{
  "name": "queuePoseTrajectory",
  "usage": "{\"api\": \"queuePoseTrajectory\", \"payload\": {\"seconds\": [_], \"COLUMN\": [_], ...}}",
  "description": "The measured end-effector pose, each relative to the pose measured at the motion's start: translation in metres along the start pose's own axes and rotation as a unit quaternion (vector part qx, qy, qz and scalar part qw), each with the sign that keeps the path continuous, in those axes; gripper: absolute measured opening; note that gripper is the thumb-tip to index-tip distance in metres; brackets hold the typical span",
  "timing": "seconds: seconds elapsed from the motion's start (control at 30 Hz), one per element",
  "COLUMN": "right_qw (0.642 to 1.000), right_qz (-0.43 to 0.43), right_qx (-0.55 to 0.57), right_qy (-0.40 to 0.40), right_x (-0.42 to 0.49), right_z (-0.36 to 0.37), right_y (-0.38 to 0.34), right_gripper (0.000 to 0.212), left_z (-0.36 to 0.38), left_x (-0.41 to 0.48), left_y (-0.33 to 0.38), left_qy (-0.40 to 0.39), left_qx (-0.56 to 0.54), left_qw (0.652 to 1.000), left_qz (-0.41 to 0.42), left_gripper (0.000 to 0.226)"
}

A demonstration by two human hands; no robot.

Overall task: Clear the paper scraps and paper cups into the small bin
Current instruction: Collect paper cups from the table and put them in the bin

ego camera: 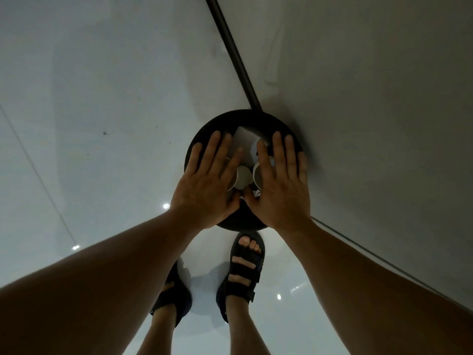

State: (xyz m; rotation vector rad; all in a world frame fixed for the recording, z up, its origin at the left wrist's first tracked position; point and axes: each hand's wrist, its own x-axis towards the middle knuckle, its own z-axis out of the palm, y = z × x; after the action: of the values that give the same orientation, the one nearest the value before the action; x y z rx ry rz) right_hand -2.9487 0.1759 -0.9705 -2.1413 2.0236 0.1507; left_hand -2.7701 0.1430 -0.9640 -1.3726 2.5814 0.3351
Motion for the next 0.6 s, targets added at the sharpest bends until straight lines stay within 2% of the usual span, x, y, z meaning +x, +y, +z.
{"api": "queuePoseTrajectory", "payload": {"seconds": [0.17,0.27,0.6], "right_qw": [0.998,0.997,0.995], "right_qz": [-0.001,0.022,0.006], "right_qx": [0.023,0.044,0.084], "right_qy": [-0.059,-0.056,-0.051], "right_x": [-0.003,-0.010,-0.034], "right_z": [-0.030,-0.065,-0.217], "right_y": [-0.007,-0.018,-0.089], "right_gripper": [0.102,0.103,0.093], "left_z": [-0.021,-0.047,-0.193], "left_x": [-0.024,-0.046,-0.140], "left_y": [-0.009,-0.021,-0.082], "left_qy": [-0.018,-0.024,-0.042], "left_qx": [-0.045,-0.056,-0.044], "left_qw": [0.999,0.997,0.986], "left_qz": [-0.004,-0.038,-0.155], "left_gripper": [0.086,0.085,0.086]}}
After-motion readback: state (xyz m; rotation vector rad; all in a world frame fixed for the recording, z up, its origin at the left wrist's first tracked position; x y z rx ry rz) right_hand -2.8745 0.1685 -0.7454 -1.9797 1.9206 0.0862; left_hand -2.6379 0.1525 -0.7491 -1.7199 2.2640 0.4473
